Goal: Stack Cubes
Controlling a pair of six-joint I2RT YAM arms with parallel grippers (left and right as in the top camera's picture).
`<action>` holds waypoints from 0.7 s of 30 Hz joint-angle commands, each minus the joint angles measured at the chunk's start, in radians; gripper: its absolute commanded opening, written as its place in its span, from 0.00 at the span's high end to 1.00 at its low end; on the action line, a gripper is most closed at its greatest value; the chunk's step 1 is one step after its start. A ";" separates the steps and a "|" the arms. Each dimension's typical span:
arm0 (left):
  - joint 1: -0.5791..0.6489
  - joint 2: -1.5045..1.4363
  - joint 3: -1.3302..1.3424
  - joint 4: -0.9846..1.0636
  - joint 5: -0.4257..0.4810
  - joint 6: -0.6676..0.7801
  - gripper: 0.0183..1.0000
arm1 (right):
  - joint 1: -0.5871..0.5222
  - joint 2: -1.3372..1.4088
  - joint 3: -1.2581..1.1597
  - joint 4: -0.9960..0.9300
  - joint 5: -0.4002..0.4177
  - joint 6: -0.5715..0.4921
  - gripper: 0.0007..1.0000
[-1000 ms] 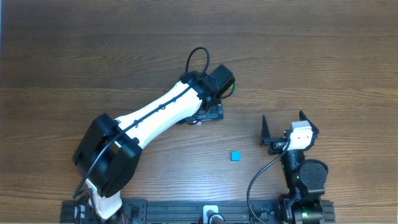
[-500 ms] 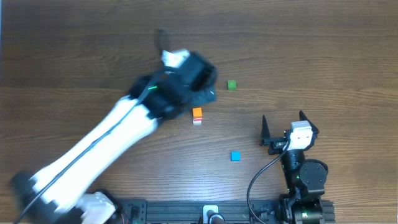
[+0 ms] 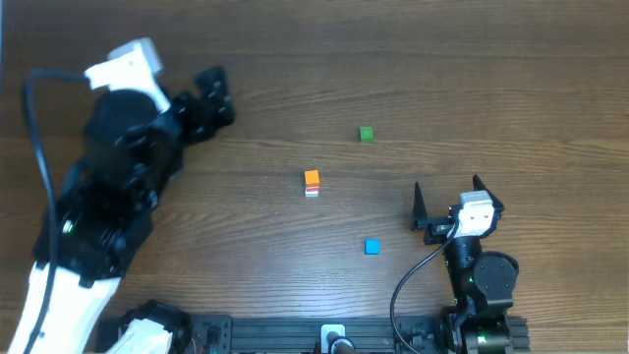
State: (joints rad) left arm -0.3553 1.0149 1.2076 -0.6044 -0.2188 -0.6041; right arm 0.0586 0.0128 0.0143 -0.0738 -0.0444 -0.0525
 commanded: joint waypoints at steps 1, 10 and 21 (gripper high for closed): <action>0.128 -0.187 -0.224 0.098 0.067 0.170 0.00 | -0.007 -0.007 -0.009 0.003 -0.011 0.003 0.01; 0.285 -0.550 -0.603 0.239 0.144 0.261 0.00 | -0.007 -0.007 -0.009 0.003 -0.011 0.002 0.01; 0.288 -0.778 -0.924 0.485 0.231 0.366 0.00 | -0.007 -0.007 -0.009 0.003 -0.011 0.002 0.01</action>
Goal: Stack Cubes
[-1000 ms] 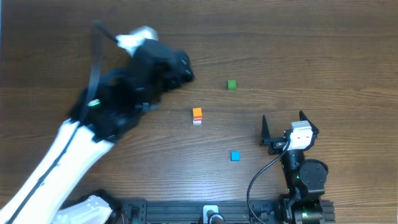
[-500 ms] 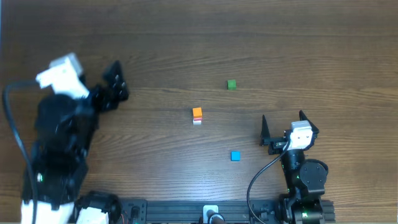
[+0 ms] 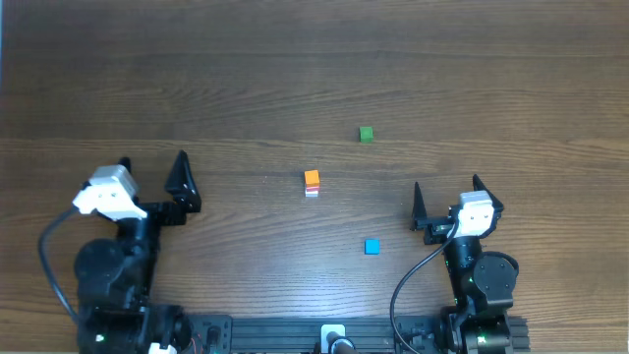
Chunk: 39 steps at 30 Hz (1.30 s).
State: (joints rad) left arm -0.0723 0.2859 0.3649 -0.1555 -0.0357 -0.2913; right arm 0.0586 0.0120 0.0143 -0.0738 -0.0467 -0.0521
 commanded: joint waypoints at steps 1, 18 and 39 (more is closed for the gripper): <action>0.005 -0.060 -0.097 0.041 0.048 0.053 0.00 | -0.007 -0.006 -0.009 0.003 -0.008 0.002 0.01; 0.010 -0.175 -0.297 0.180 0.047 0.106 0.00 | -0.007 -0.006 -0.009 0.003 -0.008 0.002 0.01; 0.053 -0.283 -0.359 0.080 0.047 0.105 0.00 | -0.007 -0.006 -0.009 0.003 -0.008 0.002 0.01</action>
